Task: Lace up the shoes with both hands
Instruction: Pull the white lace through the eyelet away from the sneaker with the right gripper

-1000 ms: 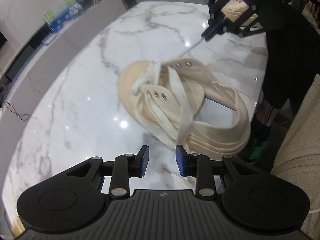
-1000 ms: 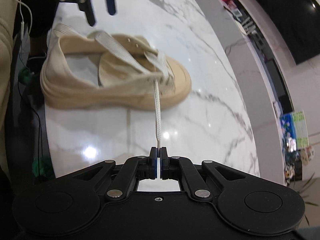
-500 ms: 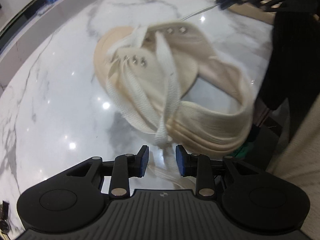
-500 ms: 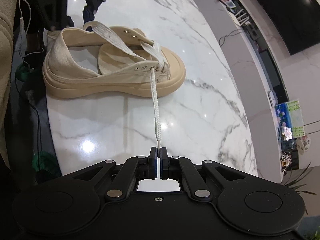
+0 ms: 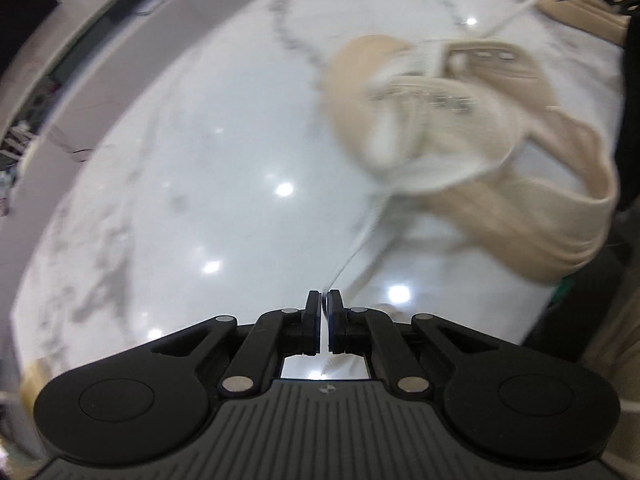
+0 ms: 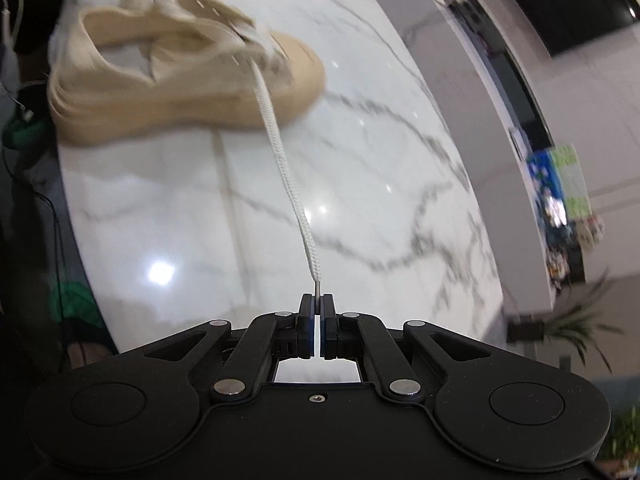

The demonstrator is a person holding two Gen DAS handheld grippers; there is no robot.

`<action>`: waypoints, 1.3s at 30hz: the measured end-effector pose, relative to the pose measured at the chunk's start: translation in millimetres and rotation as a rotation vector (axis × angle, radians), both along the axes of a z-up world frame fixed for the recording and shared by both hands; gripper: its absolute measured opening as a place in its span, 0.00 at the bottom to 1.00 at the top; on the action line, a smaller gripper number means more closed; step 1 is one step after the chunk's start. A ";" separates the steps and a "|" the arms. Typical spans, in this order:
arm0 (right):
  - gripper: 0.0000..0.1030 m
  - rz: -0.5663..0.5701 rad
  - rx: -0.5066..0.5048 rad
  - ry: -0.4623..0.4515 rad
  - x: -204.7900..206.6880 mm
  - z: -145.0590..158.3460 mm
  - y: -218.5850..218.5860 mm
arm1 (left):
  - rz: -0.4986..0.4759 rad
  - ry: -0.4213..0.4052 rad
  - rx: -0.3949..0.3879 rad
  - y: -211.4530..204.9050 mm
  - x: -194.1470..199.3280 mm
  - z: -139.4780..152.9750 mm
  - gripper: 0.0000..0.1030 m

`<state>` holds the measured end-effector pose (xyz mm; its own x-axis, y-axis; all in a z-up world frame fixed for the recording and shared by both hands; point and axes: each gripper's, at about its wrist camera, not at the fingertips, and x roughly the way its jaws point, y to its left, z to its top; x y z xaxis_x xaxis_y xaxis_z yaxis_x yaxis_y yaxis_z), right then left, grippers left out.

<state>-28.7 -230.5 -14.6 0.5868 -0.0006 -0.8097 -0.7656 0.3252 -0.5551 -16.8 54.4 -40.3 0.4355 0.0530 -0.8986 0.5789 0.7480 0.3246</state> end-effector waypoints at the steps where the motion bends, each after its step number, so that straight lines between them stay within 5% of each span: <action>1: 0.01 -0.019 -0.005 -0.004 1.3 0.5 -4.9 | 0.003 -0.005 0.008 2.7 0.4 2.0 0.02; 8: 0.01 -0.168 -0.052 -0.040 11.6 2.3 -41.9 | -0.001 -0.039 0.045 8.9 2.2 21.5 0.01; 12: 0.01 -0.234 -0.051 -0.045 9.7 8.5 -63.0 | -0.089 -0.042 -0.046 -9.7 -0.6 25.0 0.03; 16: 0.01 -0.265 -0.050 -0.052 6.5 12.3 -72.9 | -0.215 -0.064 -0.017 -38.9 -6.2 16.3 0.23; 22: 0.01 -0.261 -0.044 -0.057 0.4 14.6 -72.2 | -0.344 -0.062 -0.005 -70.1 -0.3 -2.7 0.28; 25: 0.01 -0.265 -0.041 -0.056 -0.4 14.8 -73.7 | -0.340 -0.067 0.002 -76.4 7.9 -13.4 0.27; 28: 0.01 -0.286 -0.046 -0.053 -0.1 13.2 -79.8 | -0.297 -0.040 -0.014 -75.2 17.6 -16.0 0.02; 39: 0.01 -0.377 -0.072 -0.106 10.9 12.3 -98.1 | -0.144 -0.112 0.000 -49.7 26.8 15.4 0.02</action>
